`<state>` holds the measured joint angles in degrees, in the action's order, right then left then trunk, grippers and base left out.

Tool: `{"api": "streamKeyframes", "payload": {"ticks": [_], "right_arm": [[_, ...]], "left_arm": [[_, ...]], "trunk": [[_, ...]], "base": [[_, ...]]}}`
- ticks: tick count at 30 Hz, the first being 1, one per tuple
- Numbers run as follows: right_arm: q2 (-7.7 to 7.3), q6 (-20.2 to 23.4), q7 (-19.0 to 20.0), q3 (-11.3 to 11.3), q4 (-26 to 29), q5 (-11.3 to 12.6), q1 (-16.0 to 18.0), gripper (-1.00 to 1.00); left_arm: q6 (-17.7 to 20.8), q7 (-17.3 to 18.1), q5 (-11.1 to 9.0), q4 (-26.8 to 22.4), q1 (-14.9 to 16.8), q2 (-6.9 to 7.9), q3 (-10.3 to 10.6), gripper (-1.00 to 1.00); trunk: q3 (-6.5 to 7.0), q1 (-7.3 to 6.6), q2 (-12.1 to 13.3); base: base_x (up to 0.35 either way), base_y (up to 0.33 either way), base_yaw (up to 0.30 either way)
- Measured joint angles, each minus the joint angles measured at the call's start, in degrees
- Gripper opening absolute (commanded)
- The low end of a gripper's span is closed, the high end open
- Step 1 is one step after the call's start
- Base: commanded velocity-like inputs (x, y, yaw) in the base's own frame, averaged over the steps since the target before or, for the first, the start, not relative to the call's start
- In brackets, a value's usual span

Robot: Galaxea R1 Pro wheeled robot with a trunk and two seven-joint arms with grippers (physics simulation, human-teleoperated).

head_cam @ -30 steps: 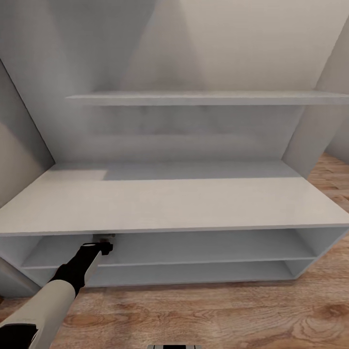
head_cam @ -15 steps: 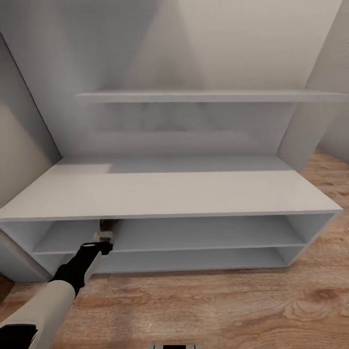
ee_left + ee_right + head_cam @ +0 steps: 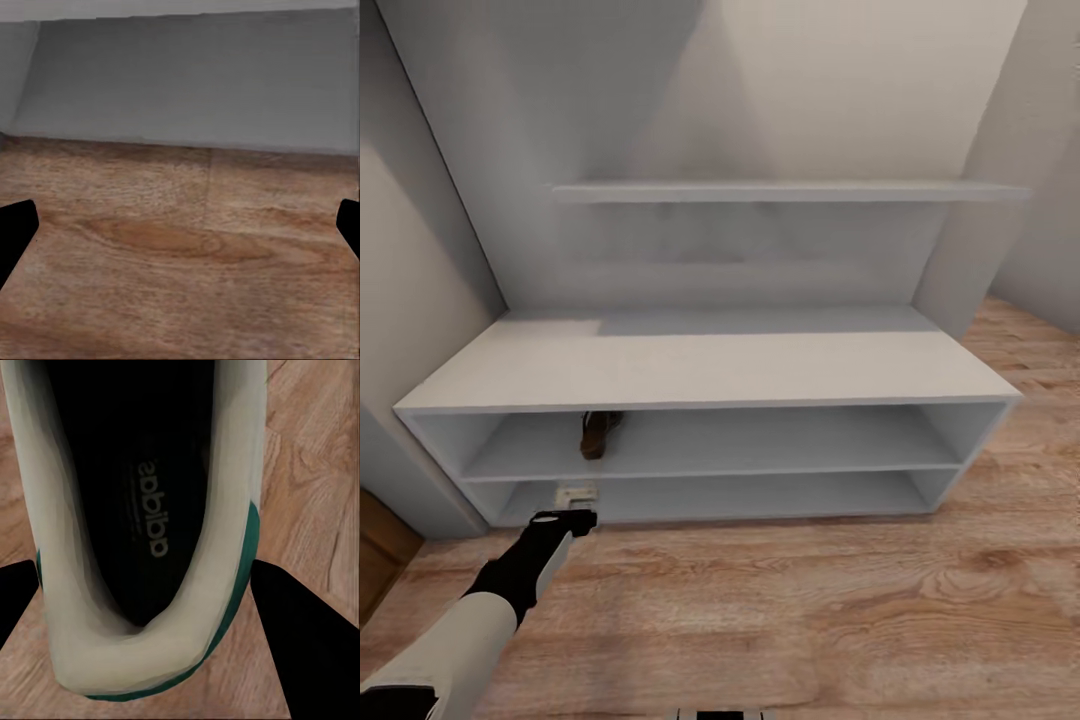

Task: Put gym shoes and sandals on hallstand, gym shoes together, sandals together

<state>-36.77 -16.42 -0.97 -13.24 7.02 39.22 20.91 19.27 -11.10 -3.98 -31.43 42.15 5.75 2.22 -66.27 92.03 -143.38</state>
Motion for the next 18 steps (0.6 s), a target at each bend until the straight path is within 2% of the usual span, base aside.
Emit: {"api": "streamKeyframes", "payload": {"ticks": [3,6,8,11,13,15,18], "right_arm": [[0.02,0.0,0.0,0.0,0.0,0.0,0.0,-1.0],[0.04,0.0,0.0,0.0,0.0,0.0,0.0,-1.0],[0.09,0.0,0.0,-0.1,0.0,0.0,0.0,-1.0],[0.1,0.0,0.0,-0.1,0.0,0.0,0.0,-1.0],[0.31,0.0,0.0,0.0,0.0,0.0,0.0,-1.0],[0.36,0.0,0.0,0.0,0.0,0.0,0.0,-1.0],[0.48,0.0,0.1,0.0,0.0,0.0,0.0,-1.0]], "left_arm": [[-5.2,0.6,-0.1,-0.5,-4.1,0.09,-0.1,1.0],[-8.6,1.4,-0.3,-0.6,-6.5,0.36,-0.2,1.0],[-13.7,4.3,-0.5,-0.5,-10.2,0.72,-0.4,1.0],[-16.9,7.0,-0.4,-0.5,-12.9,0.87,-0.6,1.0],[-23.8,13.1,-0.5,-0.3,-18.2,1.82,-0.6,1.0],[-26.5,15.9,-0.5,-0.2,-20.0,2.47,-0.6,1.0],[-30.5,23.1,-0.4,0.3,-23.1,4.02,-0.6,1.0]], "trunk": [[0.0,0.0,0.0],[0.0,0.0,0.0],[-0.01,-0.01,0.0],[0.0,-0.03,0.0],[-0.01,-0.03,0.0],[0.0,-0.03,0.0],[0.0,-0.04,0.0]], "base": [[-0.336,0.0,0.0],[-0.325,0.0,0.0],[-0.159,0.0,0.0],[-0.083,0.0,0.0],[-0.027,0.0,0.0],[-0.016,0.0,0.0],[-0.007,0.0,0.0]]}}
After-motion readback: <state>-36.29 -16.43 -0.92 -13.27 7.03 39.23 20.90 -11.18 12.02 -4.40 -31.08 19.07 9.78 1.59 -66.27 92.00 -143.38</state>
